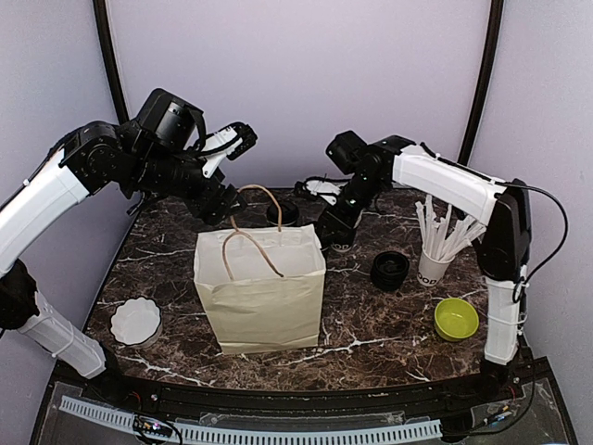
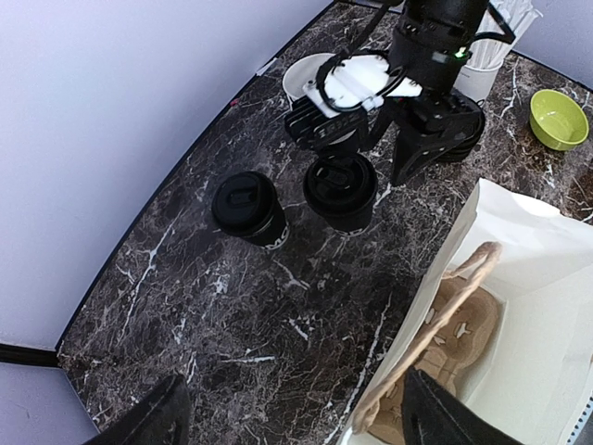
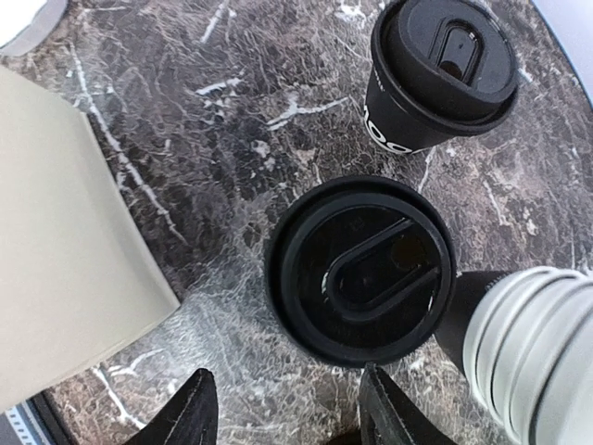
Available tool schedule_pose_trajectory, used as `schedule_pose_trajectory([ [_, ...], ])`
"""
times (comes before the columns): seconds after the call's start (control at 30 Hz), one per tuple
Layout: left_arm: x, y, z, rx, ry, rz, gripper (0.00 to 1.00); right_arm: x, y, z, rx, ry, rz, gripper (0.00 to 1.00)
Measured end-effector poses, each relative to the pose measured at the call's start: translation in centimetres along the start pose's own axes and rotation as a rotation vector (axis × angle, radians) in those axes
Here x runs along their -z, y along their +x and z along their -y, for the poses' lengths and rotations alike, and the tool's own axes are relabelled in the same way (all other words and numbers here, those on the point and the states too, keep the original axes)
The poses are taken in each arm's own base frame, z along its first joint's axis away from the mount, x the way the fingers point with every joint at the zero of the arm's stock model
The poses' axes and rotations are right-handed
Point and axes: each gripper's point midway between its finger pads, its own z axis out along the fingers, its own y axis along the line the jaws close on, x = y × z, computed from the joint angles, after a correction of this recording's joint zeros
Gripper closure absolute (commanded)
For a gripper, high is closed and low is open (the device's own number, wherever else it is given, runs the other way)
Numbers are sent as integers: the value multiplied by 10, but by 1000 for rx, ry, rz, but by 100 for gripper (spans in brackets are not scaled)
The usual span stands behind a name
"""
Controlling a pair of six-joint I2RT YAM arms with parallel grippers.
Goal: Pack the takeout coffee
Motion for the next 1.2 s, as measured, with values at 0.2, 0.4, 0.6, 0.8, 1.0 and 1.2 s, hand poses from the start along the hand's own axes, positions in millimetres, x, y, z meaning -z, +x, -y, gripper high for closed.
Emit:
schedule_pose_trajectory([
  [0.2, -1, -2, 0, 0, -2, 5, 19, 36, 5, -15, 19, 1, 46, 41],
  [0.4, -2, -4, -1, 2, -5, 14, 18, 38, 1, -13, 56, 9, 50, 25],
  [0.6, -2, -7, -1, 4, -4, 23, 17, 17, -39, 11, 92, 46, 90, 17],
  [0.8, -2, -6, -1, 4, -4, 23, 16, -29, -25, 22, 93, 47, -3, 17],
  [1.0, -2, -6, 0, 4, -3, 23, 16, -42, -18, 27, 86, 56, -36, 19],
  [1.2, -3, -6, 0, 4, 2, 22, 16, -42, -18, 26, 82, 51, -37, 20],
])
